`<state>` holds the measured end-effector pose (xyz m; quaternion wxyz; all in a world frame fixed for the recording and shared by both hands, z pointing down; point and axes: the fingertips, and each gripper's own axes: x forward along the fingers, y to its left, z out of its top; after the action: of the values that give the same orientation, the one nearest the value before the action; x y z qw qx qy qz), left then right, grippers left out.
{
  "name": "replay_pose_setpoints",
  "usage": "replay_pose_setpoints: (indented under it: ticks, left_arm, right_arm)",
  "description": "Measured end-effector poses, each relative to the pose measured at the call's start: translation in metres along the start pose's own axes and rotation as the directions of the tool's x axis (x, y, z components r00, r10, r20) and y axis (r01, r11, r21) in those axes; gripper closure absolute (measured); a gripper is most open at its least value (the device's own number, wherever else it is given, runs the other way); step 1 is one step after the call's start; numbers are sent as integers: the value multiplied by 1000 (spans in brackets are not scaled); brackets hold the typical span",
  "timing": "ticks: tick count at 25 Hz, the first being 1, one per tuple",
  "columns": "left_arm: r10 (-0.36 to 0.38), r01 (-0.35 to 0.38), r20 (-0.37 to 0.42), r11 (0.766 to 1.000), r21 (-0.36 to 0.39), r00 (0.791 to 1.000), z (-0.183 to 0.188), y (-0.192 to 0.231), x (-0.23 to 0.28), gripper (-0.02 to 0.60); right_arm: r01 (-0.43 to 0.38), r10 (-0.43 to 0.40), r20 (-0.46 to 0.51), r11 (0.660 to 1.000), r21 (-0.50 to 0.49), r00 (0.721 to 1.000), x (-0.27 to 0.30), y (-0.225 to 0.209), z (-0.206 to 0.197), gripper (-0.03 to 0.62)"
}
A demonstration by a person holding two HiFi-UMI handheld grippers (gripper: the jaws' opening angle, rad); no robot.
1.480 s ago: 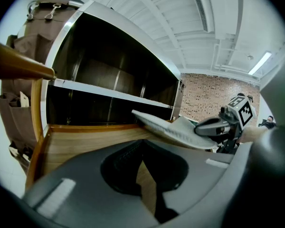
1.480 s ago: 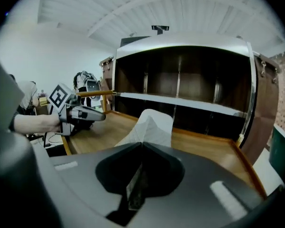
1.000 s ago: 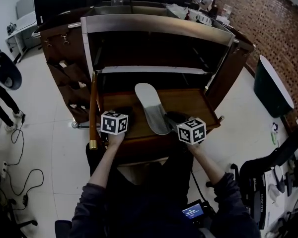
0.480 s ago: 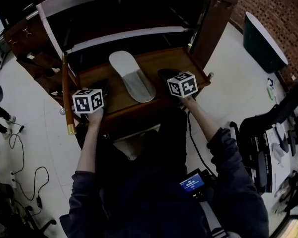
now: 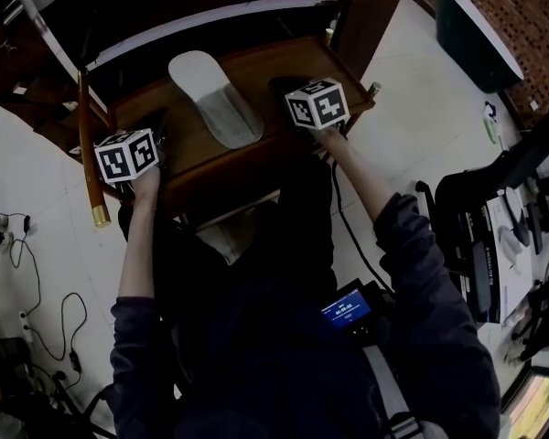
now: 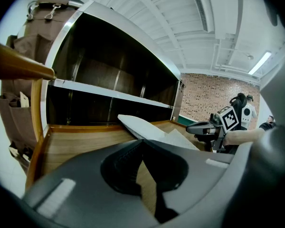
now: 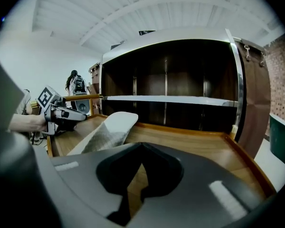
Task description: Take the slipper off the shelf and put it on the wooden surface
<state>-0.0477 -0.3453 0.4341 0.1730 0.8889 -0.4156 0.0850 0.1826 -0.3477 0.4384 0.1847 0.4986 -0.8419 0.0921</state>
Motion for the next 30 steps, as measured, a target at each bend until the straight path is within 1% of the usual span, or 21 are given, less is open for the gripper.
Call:
replay_pose_setpoints:
  ticks: [4,8,13,16,19,23,30]
  left_arm:
    - [-10,10,-4,1000,-6,1000,-3,-2,1,563]
    - [0,0,-2,1000,-1,1000,-1,0,0,563]
    - [-8,8,0,1000,-3,1000,-2,-2,1,563]
    - [-19,19,-13,1000,-15,1000,-6,-3,3,563]
    - [-3,3,-3,1000,-2,1000,-2,-1,0,563]
    - [-5,5,-4,1000,-4,1000,-2,-1,1,563]
    - [2,-2,0,1000,2,1000,-1,0,0,563]
  right_arm:
    - [-7,7,-33,1000,6,999,2,1,-4,592]
    - [4,-3,-32,1000,10,999,2,0,-2,592]
    - [13,-13,-32,1000,11,999,3,-2,-4,593]
    - [24,-24,-45,1000,19,999,3,-5,-7,593]
    - [26,-25,-56,999,23,998,3,-4,-7,594]
    - [21,-20,-45,1000,16,999,1,-1,-2,594]
    - [17,-16,-60,1000,17,998,4,-2,-5,594]
